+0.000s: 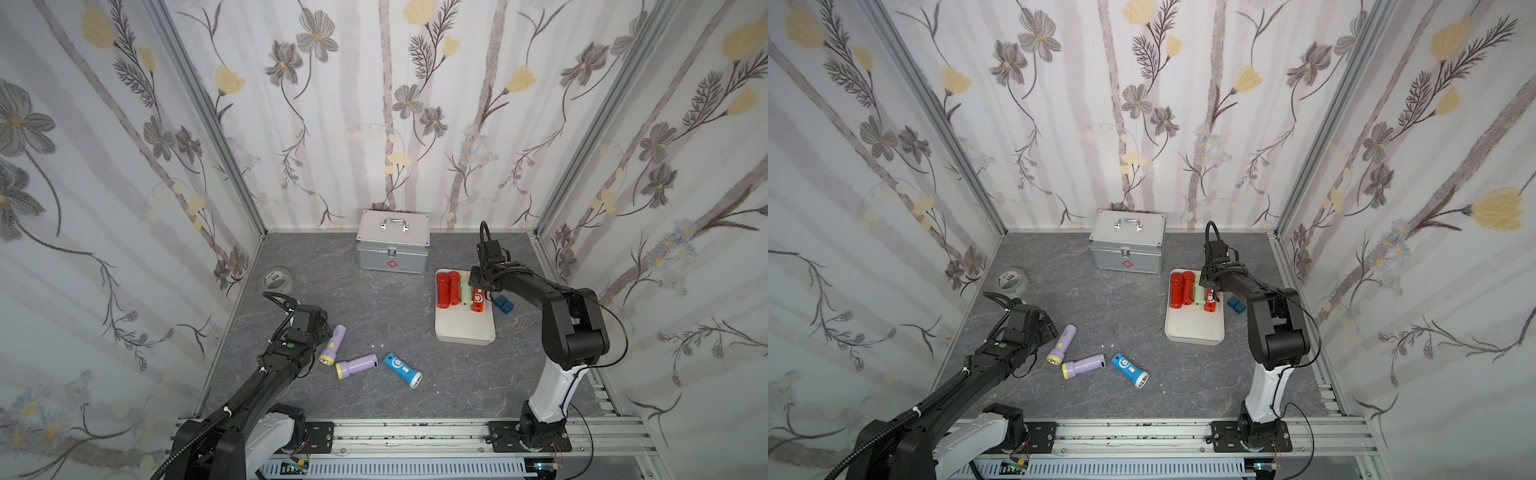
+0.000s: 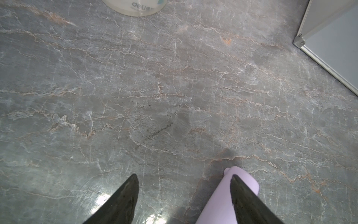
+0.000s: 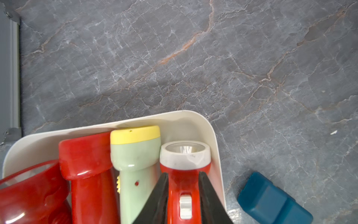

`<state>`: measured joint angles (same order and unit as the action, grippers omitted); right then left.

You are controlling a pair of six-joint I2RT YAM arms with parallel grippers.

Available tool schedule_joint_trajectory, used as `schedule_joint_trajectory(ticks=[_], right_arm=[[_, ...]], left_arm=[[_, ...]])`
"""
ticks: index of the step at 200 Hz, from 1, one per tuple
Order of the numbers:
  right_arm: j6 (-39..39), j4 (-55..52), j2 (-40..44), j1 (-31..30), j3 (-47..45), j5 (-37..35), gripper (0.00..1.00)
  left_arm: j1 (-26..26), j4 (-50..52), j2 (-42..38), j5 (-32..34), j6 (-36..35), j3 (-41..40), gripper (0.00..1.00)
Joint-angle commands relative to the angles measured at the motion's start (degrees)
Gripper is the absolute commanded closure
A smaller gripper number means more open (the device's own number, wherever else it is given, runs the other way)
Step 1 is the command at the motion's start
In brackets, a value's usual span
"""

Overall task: Put the flashlights into the storage boxes
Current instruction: Adjust the flashlight in the storage box.

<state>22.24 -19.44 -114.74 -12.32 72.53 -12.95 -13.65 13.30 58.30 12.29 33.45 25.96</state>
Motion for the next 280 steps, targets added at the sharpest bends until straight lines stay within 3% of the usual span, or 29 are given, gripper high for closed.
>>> schedule_joint_trajectory(ticks=[1, 101, 130, 175, 223, 280], right_arm=[[-0.22, 0.79, 3.3, -0.23, -0.99, -0.38, 0.69], [2.33, 5.79, 8.01, -3.67, -9.44, 5.34, 0.68], [2.44, 4.46, 6.1, -3.49, -6.87, 6.21, 0.69], [4.24, 7.77, 6.67, -9.22, -3.46, 8.08, 0.66], [6.41, 7.94, -1.07, -9.81, 3.1, 10.54, 0.67], [6.79, 8.94, -5.94, -10.05, 4.22, 12.27, 0.67]], left_arm=[[0.03, -1.32, -0.03, 0.7, 0.21, -0.17, 0.24], [0.03, -1.39, -0.03, 0.3, 0.19, -0.22, 0.24], [0.08, -1.45, 0.19, 0.05, 0.05, -0.12, 0.24], [-0.03, -1.44, 0.24, 0.19, 0.12, -0.2, 0.24], [0.04, -1.44, 0.49, 0.08, 0.06, -0.12, 0.24], [0.03, -1.6, 0.5, 0.1, 0.04, -0.11, 0.24]])
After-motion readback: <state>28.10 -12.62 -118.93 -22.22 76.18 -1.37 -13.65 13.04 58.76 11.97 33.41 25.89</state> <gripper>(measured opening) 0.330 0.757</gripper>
